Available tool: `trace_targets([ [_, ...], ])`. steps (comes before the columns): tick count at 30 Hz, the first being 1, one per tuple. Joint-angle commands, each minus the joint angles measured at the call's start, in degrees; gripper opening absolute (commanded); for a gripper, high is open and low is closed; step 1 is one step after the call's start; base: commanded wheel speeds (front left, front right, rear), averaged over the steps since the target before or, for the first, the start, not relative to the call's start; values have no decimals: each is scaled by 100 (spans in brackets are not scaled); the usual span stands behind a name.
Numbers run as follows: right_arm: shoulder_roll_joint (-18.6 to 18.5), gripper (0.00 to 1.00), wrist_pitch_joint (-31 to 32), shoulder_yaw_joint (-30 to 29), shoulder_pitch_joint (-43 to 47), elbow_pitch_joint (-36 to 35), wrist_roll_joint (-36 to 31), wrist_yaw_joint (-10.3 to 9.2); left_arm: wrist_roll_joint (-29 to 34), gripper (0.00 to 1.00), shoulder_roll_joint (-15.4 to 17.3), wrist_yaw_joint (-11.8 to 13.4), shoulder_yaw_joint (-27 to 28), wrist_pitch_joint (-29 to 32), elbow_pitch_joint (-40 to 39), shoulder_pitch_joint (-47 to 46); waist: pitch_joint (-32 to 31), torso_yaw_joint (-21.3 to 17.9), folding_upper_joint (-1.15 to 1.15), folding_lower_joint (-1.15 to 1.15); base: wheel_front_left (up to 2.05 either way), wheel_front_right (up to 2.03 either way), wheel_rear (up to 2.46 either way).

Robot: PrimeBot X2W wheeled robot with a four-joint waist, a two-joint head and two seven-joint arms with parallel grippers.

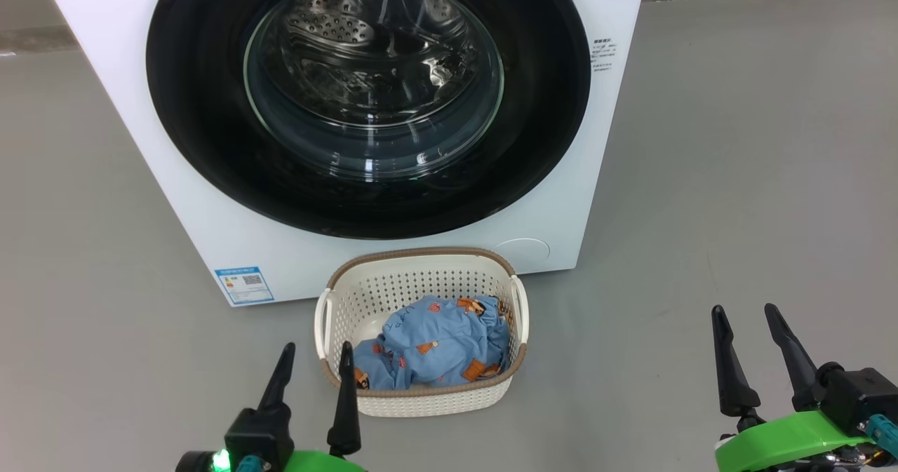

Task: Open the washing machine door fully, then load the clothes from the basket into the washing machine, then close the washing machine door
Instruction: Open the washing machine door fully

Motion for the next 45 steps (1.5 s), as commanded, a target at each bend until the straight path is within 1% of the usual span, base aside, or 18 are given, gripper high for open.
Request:
trace_targets([
  [1,-73,100,-72,169,-196,-119,4,9,-38,100,45,-26,186,-38,-103,-222,6,-2,0,0,0,0,0],
  [7,-73,100,-80,169,-204,-96,0,9,-219,100,45,-93,195,-38,-25,-229,18,-11,0,0,0,0,0],
  [10,-73,100,-83,167,-208,-91,-4,9,-344,100,45,-188,173,-38,-30,-227,16,-15,0,0,17,-5,-12],
  [16,-73,100,-88,172,-209,-81,-6,9,-317,100,45,-229,167,-38,2,-229,13,-21,0,0,69,13,-82],
  [22,-73,100,-85,166,-220,-60,-14,9,-296,100,45,-225,151,-38,21,-251,16,-17,0,0,118,59,-176],
  [32,-73,100,-86,173,-233,-21,-31,9,-336,100,45,-205,148,-38,2,-256,-5,-19,0,0,151,90,-241],
  [36,-73,100,-82,180,-235,-16,-34,9,-245,100,45,-162,167,-38,-66,-248,-5,-27,0,0,167,49,-216],
  [45,-73,100,-57,188,-224,-25,-14,9,-218,100,45,-152,174,-38,-104,-246,-3,-27,0,0,75,52,-128],
])
